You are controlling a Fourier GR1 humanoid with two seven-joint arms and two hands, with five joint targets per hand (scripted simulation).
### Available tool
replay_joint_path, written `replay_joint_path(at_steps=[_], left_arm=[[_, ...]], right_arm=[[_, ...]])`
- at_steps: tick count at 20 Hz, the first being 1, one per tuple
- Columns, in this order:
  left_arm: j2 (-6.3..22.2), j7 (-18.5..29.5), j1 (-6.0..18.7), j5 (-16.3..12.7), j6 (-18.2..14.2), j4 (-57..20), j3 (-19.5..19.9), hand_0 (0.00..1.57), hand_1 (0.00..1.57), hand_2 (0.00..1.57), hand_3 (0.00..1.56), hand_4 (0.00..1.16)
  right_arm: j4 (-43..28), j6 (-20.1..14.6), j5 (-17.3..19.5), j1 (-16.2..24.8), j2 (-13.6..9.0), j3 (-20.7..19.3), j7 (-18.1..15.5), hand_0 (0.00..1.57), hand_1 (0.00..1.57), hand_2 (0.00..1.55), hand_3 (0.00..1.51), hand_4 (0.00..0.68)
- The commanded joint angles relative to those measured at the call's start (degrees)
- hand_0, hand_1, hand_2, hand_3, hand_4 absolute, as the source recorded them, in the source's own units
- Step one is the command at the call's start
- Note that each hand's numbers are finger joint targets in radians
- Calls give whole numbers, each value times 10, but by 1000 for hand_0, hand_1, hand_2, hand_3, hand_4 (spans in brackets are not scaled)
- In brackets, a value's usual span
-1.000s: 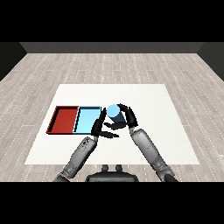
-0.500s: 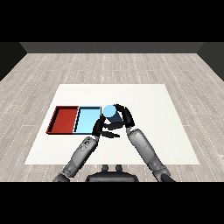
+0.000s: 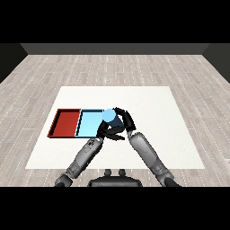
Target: Pick the blue can and put it in the blue box
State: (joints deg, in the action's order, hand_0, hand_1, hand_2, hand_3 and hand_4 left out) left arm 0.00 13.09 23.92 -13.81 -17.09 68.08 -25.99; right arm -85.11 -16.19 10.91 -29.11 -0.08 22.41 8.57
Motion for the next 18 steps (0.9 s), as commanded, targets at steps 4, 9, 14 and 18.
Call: replay_joint_path(at_steps=[4, 9, 14, 18], left_arm=[[5, 8, 22, -19, 39, -9, 29, 0, 0, 0, 0, 0], [0, 37, 4, -26, -55, -16, -18, 0, 0, 441, 0, 757], [0, 33, 26, -68, -71, -41, -35, 1571, 1571, 1571, 1508, 1154], [0, 41, 18, -26, -82, -27, -9, 1571, 1571, 1568, 1484, 1146]], right_arm=[[13, -52, -16, -20, 1, 58, 0, 1396, 1396, 1446, 1382, 573], [26, -35, -54, -13, 1, 57, -17, 1547, 1547, 1465, 1382, 573], [-18, -5, -25, 20, 1, 17, -12, 1474, 1474, 1455, 1382, 560], [-14, -69, -48, 1, 1, 53, -6, 1503, 1503, 1456, 1380, 563]])
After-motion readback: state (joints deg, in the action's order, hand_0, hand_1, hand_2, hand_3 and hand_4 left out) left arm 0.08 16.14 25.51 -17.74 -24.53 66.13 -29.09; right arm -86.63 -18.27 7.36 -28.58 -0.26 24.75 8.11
